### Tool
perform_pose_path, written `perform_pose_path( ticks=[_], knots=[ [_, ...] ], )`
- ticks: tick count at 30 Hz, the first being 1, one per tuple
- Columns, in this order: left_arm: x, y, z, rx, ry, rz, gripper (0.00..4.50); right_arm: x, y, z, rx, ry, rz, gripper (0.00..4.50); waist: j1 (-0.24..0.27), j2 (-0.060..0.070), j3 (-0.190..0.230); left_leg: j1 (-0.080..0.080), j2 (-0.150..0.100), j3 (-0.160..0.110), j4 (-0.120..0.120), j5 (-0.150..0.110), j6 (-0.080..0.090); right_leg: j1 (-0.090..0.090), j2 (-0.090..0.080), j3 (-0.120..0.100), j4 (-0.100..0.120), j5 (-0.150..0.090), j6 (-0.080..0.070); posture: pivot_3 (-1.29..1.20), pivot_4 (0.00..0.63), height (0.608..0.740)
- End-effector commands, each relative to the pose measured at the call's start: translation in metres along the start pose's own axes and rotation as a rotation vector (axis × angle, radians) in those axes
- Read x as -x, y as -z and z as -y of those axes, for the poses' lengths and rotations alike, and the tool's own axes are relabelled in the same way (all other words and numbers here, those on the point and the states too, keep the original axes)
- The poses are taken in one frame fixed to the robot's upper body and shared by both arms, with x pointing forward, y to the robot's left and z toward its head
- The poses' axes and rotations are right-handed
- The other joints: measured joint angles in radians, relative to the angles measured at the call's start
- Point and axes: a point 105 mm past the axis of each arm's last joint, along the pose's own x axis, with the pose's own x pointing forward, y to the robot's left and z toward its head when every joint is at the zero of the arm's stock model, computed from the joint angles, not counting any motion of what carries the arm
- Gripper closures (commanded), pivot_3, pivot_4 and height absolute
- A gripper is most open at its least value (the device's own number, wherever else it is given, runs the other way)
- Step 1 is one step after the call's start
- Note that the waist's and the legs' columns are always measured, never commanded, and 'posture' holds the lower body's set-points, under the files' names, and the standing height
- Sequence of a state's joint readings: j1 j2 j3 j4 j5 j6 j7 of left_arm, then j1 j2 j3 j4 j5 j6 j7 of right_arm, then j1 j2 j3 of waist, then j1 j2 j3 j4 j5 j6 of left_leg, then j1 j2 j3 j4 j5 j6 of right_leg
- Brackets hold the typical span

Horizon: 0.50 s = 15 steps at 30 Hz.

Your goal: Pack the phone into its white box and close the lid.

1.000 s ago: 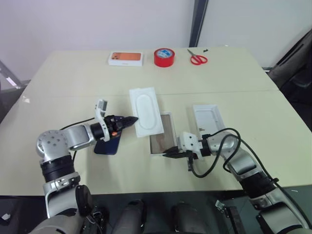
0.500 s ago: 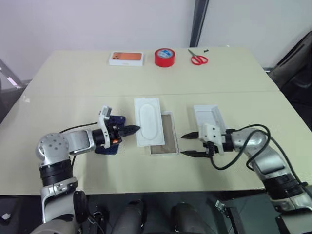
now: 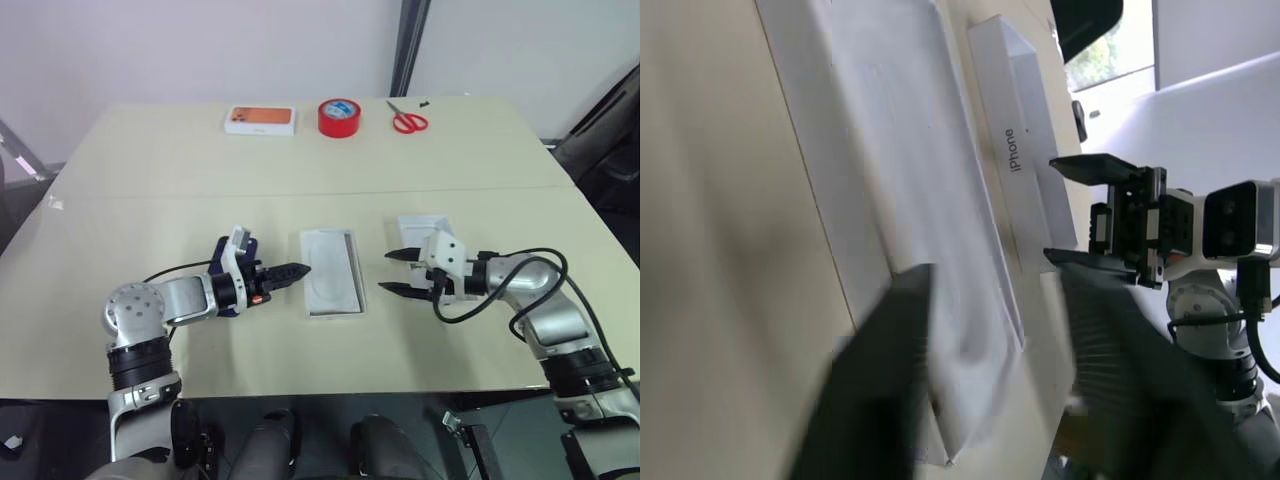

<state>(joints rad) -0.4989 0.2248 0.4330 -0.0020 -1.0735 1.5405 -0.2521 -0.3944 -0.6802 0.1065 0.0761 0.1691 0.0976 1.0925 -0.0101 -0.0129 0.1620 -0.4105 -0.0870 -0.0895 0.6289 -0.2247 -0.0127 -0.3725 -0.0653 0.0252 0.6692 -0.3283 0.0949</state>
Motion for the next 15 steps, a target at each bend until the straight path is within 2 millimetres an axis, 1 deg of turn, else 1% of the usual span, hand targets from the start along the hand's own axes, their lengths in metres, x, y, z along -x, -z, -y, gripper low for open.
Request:
perform_pose_path(
  ticks=[1,5,7,9,10,12,13,14,15],
  knots=[
    [0.0,-0.004,0.007,-0.054,-0.001,0.004,1.09,-0.004,-0.016,0.007,0.042,0.021,0.053,1.57,0.0,0.0,0.0,0.0,0.0,0.0,0.0,0.0,0.0,0.0,0.0,0.0,0.0,0.0,0.0,0.0,0.15,0.734],
    [0.004,-0.009,0.012,-0.108,0.001,0.018,1.09,-0.012,-0.033,0.012,0.029,0.035,0.122,1.57,-0.003,0.0,0.0,0.0,0.0,0.0,-0.001,0.0,0.0,0.0,0.0,0.0,0.0,0.0,0.0,0.0,0.15,0.734],
    [0.008,-0.015,0.014,-0.183,-0.017,0.045,1.09,-0.019,-0.046,0.012,0.01,0.036,0.176,1.57,-0.004,0.0,0.0,0.0,0.0,0.0,-0.001,0.0,-0.001,-0.001,0.001,0.0,0.0,0.0,0.0,0.0,0.15,0.734],
    [0.013,-0.023,0.014,-0.255,-0.037,0.087,1.09,-0.026,-0.055,0.009,-0.01,0.016,0.204,1.57,-0.003,0.0,0.0,0.0,0.0,0.0,-0.001,0.001,-0.001,-0.001,0.001,0.0,0.0,0.0,0.0,0.0,0.15,0.734],
    [0.016,-0.027,0.013,-0.283,-0.048,0.105,1.03,-0.03,-0.058,0.008,-0.019,0.019,0.214,2.13,-0.002,0.0,0.0,0.0,0.0,0.0,-0.001,0.001,-0.001,-0.001,0.0,0.0,0.0,0.0,0.0,0.0,0.15,0.734],
    [0.026,-0.04,0.014,-0.433,-0.075,0.183,1.03,-0.044,-0.062,0.003,-0.001,0.02,0.218,2.92,-0.001,0.0,0.0,0.0,0.0,0.0,-0.001,0.001,-0.001,-0.001,0.0,0.0,0.0,0.0,0.0,0.0,0.15,0.734],
    [0.031,-0.044,0.014,-0.485,-0.079,0.204,1.03,-0.05,-0.06,0.001,0.007,0.024,0.202,3.54,-0.002,0.0,0.0,0.0,0.0,0.0,-0.001,0.001,-0.001,-0.001,0.0,0.0,0.0,0.0,0.0,0.0,0.15,0.734],
    [0.038,-0.048,0.011,-0.591,-0.118,0.223,1.03,-0.056,-0.057,0.0,0.022,0.038,0.181,4.01,-0.002,0.0,0.0,0.0,0.0,0.0,-0.001,0.001,-0.001,-0.001,0.0,0.0,0.0,0.0,0.0,0.0,0.15,0.734],
    [0.044,-0.051,0.006,-0.659,-0.147,0.231,1.03,-0.063,-0.056,-0.004,0.029,0.035,0.176,4.47,-0.002,0.001,0.0,0.0,0.0,0.0,-0.002,0.001,-0.001,-0.001,0.0,0.001,-0.001,0.0,0.0,0.0,0.15,0.734]
  ],
)
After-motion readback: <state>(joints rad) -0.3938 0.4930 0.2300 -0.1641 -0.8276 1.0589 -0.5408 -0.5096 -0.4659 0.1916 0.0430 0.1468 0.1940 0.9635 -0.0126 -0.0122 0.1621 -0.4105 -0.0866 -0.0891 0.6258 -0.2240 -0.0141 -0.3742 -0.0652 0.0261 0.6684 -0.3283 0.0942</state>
